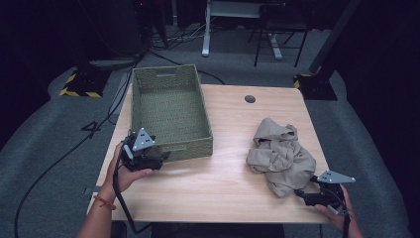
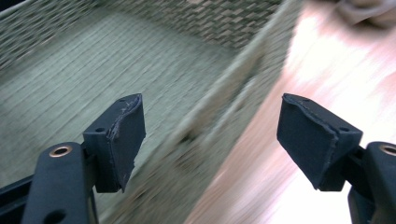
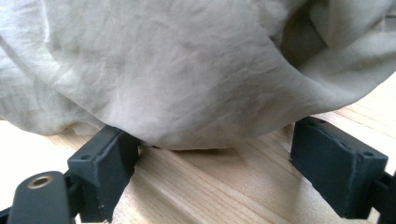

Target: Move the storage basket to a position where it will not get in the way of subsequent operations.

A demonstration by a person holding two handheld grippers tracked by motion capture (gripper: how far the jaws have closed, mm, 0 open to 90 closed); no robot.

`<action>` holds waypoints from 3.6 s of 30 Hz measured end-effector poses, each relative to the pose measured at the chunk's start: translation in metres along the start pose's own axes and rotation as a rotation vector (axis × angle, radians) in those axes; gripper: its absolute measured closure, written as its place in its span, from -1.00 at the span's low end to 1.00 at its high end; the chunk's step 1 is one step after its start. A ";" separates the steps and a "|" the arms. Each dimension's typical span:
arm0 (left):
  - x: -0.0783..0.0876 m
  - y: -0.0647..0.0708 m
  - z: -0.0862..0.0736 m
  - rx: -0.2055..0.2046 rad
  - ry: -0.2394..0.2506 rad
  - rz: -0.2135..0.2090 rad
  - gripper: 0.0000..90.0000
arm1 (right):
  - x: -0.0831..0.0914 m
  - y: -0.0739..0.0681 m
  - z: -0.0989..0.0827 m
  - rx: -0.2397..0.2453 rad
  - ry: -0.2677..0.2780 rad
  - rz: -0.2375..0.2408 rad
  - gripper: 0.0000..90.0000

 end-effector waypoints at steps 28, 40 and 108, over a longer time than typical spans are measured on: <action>-0.109 0.053 0.036 0.017 0.036 0.019 0.03 | 0.000 0.000 0.000 0.001 0.000 0.001 -0.66; -0.092 0.038 0.028 0.016 0.008 0.011 0.15 | 0.000 0.000 0.000 -0.002 0.001 0.000 -0.66; -0.025 -0.010 0.017 0.076 0.084 0.028 -0.49 | 0.000 0.000 0.000 -0.004 0.000 -0.003 -0.66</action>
Point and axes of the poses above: each handheld gripper's, and its own axes: x roughly backward along the jaws, z roughly out of its top, y roughly to its right, the point moved 1 cm from there along -x, roughly forward along the jaws, and after that the axes turned 8 degrees about y, right-handed, at the moved point
